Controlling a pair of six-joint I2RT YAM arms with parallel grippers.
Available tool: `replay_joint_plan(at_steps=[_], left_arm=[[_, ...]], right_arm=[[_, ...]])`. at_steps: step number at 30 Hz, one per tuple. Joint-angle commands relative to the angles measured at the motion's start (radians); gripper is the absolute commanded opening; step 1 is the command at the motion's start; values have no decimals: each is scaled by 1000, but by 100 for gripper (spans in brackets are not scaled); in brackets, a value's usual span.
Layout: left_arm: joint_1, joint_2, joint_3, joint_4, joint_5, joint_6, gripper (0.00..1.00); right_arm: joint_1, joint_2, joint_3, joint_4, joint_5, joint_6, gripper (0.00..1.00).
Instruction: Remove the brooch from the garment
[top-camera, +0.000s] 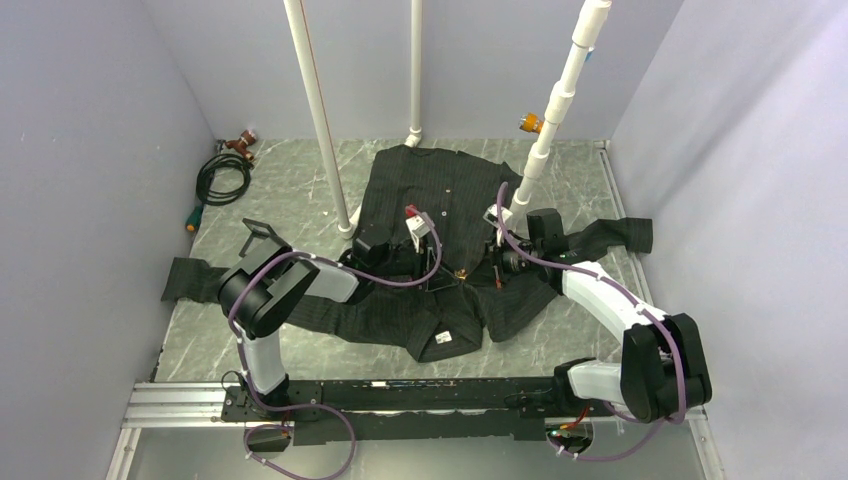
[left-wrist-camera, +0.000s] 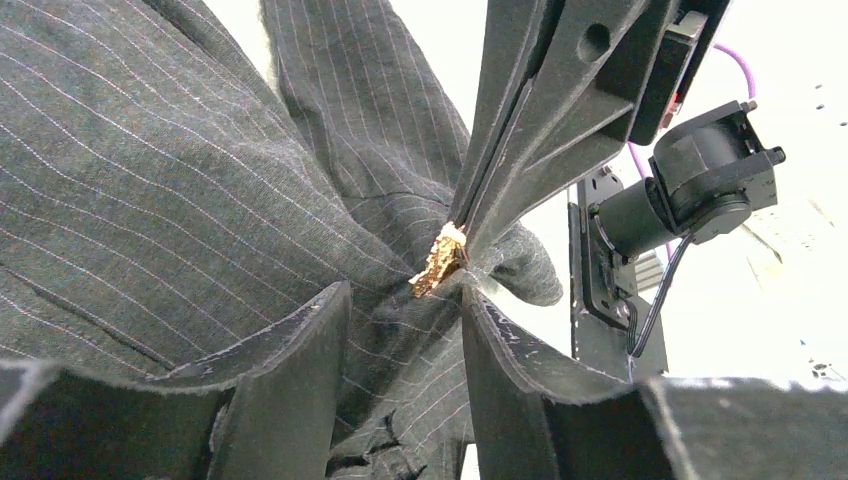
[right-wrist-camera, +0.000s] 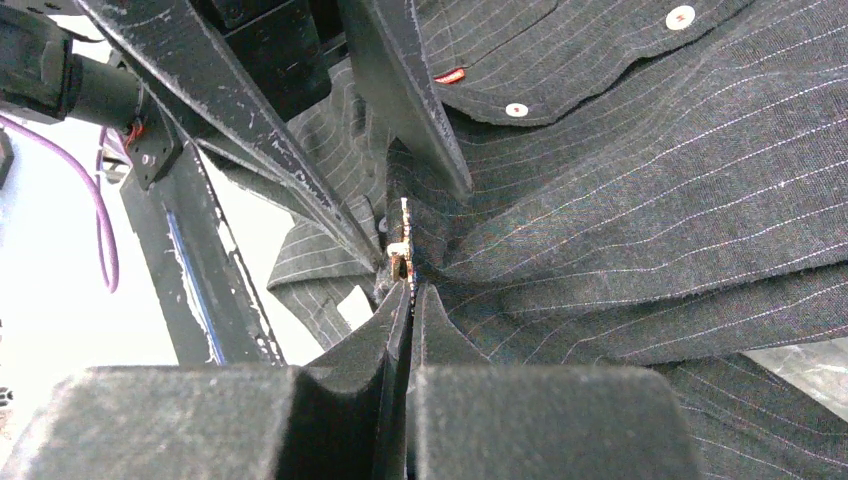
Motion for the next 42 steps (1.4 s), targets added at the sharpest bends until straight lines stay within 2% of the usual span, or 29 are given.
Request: replay_joint_plan(at_steps=[1,12,18,26,31,42], left_arm=[[-17,-43,37,-8,-39,-24,49],[-19,-4,72,7,-20,-82,44],[-22,10,74,-10,-35,-79,36],[-21,22,36,45,-3,-78,40],[-22,17,30,45,-2,-74,40],[-22,34,51,25,-20,-94,27]], right_arm=[[3,1,13,55,16,30,0],[43,5,22,38,99,58,0],[47,2,23,39,93,57,0],[44,3,23,34,87,54,0],[39,1,23,42,87,61,0],[38,-4,19,44,61,56,0]])
